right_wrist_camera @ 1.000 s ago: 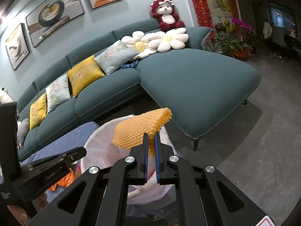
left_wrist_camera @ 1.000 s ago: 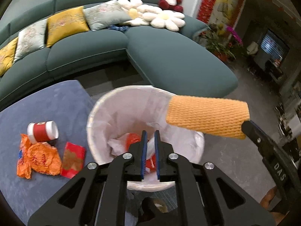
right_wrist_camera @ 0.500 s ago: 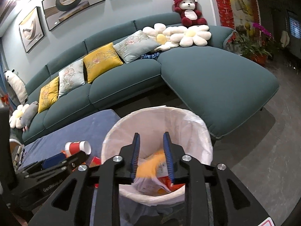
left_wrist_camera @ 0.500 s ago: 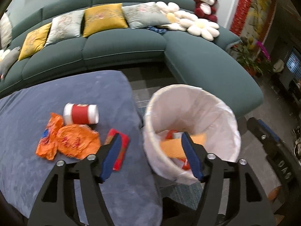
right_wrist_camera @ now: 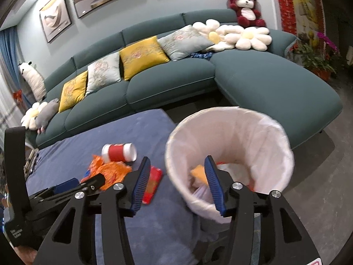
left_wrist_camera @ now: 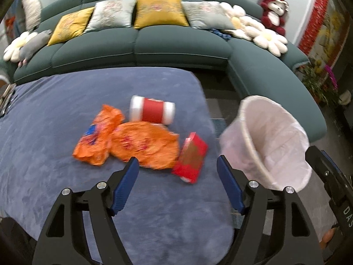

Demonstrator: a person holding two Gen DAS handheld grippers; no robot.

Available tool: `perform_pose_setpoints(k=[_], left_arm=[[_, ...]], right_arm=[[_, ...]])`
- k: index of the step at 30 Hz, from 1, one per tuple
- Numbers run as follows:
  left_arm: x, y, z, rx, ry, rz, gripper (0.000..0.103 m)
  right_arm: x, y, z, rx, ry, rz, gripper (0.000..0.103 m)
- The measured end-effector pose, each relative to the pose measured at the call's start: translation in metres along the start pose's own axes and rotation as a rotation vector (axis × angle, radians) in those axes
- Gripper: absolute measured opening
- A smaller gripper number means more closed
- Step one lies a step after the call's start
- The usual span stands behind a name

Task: Collect trash
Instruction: 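Grasp an orange wrapper with the left tool while the right grasps the red envelope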

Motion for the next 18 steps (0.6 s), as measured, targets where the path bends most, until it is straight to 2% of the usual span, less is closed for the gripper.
perform_pose_setpoints(k=[4,6,18], left_arm=[[-0.004,0.001,-0.036,0.039,0.037,-0.004,0.070],[-0.006,0.001,-0.050,0.054,0.050,-0.005,0.074],[-0.015,-0.015,-0.131,0.132,0.133,-0.041,0.076]], right_arm=[[-0.010,-0.009,-0.024,0.019,0.016,-0.030,0.055],[-0.016,-0.015,-0.035,0.021,0.024,-0.044,0.060],[-0.045,-0.056,-0.086,0.030,0.067,-0.138,0.062]])
Point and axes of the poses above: each gripper's, at about its wrist camera, not at the fingertips, and y roughly against the way its jaws point, z to its right, x to its top, the point moved 2 cm from there along -y, roughly the way its jaws point, and after that the axes turned 5 degrees about y, right-handed, at the moved point
